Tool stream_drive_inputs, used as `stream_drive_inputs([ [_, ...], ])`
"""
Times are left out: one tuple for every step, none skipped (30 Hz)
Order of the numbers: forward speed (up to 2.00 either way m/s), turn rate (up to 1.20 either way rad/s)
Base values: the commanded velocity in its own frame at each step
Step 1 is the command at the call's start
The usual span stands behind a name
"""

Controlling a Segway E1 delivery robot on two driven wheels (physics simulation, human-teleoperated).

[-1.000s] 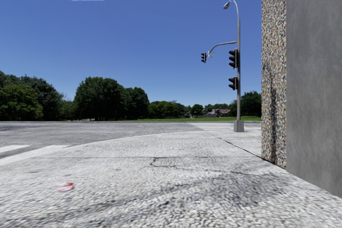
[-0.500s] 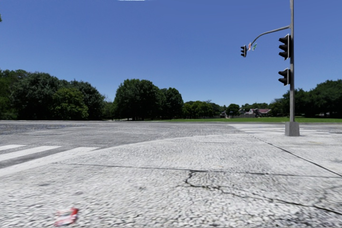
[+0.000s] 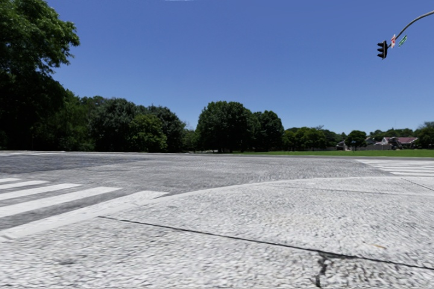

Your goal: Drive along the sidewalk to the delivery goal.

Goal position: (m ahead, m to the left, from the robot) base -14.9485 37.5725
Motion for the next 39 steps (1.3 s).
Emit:
stream_drive_inputs([
  [1.46, 0.58],
  [1.46, 0.58],
  [1.46, 0.59],
  [1.46, 0.59],
  [1.46, 0.59],
  [1.46, 0.61],
  [1.46, 0.61],
  [1.46, 0.61],
  [1.39, 0.62],
  [1.34, 0.62],
  [1.34, 0.62],
  [1.32, 0.62],
  [1.32, 0.62],
  [1.32, 0.62],
  [1.32, 0.62],
  [1.32, 0.62],
  [1.32, 0.62],
  [1.32, 0.62],
  [1.32, 0.62],
  [1.32, 0.62],
  [1.31, 0.62],
  [1.31, 0.62],
  [1.31, 0.62],
  [1.31, 0.62],
  [1.31, 0.62],
  [1.31, 0.62],
  [1.31, 0.62],
  [1.31, 0.62],
  [1.31, 0.62],
  [1.31, 0.62],
  [1.31, 0.62],
  [1.31, 0.63],
  [1.31, 0.63],
  [1.31, 0.66],
  [1.3, 0.69],
  [1.3, 0.69],
  [1.3, 0.72],
  [1.29, 0.73],
  [1.29, 0.74],
])
